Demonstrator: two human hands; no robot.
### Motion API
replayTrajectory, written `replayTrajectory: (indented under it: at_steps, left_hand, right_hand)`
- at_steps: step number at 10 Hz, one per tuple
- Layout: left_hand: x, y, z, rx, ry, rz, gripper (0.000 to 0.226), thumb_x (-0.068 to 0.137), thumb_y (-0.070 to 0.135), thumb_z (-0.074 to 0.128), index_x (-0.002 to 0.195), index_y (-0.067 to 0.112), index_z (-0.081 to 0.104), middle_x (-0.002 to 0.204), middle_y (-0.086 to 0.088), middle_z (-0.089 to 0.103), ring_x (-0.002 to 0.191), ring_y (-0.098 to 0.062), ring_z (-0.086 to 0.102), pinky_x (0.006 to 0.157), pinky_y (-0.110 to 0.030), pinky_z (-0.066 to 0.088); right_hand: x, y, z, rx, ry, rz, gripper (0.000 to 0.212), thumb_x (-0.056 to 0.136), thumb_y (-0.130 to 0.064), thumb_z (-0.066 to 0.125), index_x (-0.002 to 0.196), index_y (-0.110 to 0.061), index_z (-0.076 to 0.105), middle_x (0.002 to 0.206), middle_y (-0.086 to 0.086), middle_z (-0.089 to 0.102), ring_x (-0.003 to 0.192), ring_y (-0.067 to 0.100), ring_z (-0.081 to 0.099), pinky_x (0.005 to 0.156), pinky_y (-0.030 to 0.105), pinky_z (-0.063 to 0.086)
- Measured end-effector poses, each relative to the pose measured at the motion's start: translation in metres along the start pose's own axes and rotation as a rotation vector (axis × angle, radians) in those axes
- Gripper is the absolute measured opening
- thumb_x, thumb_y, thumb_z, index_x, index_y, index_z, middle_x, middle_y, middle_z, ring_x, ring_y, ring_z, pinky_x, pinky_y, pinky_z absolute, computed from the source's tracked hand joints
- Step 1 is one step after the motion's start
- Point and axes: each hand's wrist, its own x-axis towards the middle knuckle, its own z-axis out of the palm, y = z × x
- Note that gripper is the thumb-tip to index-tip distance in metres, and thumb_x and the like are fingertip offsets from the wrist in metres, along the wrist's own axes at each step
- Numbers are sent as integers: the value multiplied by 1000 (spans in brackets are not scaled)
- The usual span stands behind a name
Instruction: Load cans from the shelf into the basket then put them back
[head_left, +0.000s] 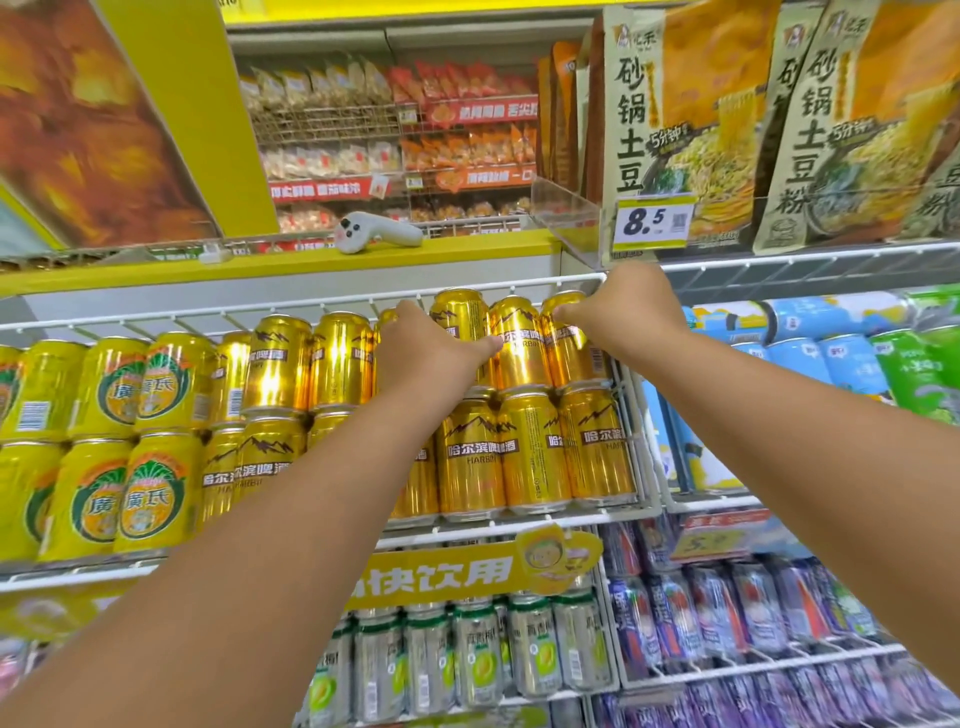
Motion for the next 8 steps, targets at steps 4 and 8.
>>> replayTrajectory:
  at_steps: [4,8]
  left_hand:
    - [-3,-14,10,330,140,131,90,69,79,68,127,13,53,130,-11,52,117,-32,55,88,-46,54]
    - [-26,-65,1,504,219,541,65,95,64,37,138,17,49,144,-11,43,133,-32,37,109,-49,35]
  right_hand:
    - [-25,20,15,-112,-10,-188,49,89,-49,66,115,-8,64,127,12,48,108,33,57,82,42,51]
    - [-72,26,29,-168,-30,-395,69,96,-51,54,151,-12,39,159,7,29,145,30,26,116,45,30]
